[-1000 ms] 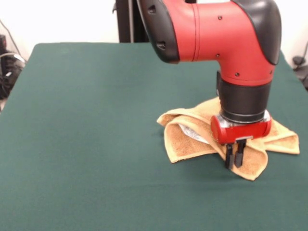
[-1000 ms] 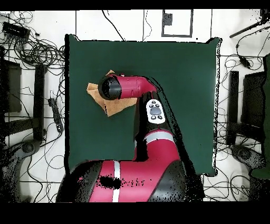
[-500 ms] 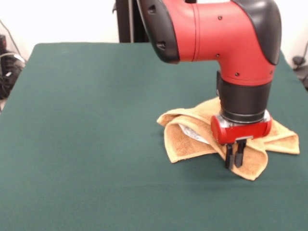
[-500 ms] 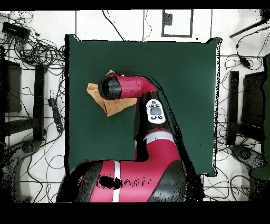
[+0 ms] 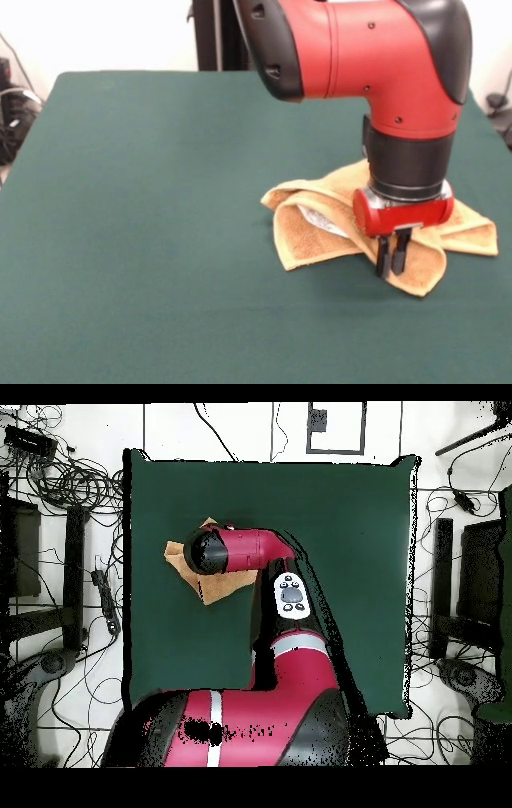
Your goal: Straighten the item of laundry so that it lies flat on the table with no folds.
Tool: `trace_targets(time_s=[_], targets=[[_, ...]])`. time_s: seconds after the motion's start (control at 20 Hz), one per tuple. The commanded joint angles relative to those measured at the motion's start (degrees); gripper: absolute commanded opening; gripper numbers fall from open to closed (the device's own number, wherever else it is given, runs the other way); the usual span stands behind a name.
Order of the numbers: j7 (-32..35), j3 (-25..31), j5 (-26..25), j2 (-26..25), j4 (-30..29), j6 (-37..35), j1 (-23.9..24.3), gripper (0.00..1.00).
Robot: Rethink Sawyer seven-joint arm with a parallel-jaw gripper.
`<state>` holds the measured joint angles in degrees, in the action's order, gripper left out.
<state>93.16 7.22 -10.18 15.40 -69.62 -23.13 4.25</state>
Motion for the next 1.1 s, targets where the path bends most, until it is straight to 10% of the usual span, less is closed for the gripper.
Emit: trace_targets(time_s=[0.05, 1.1], targets=[[7.95, 2.56, 1.22, 1.19, -8.59, -4.13, -2.48, 0.00], [5.22, 8.41, 2.55, 6.66, -19.47, -2.80, 2.63, 0.00]])
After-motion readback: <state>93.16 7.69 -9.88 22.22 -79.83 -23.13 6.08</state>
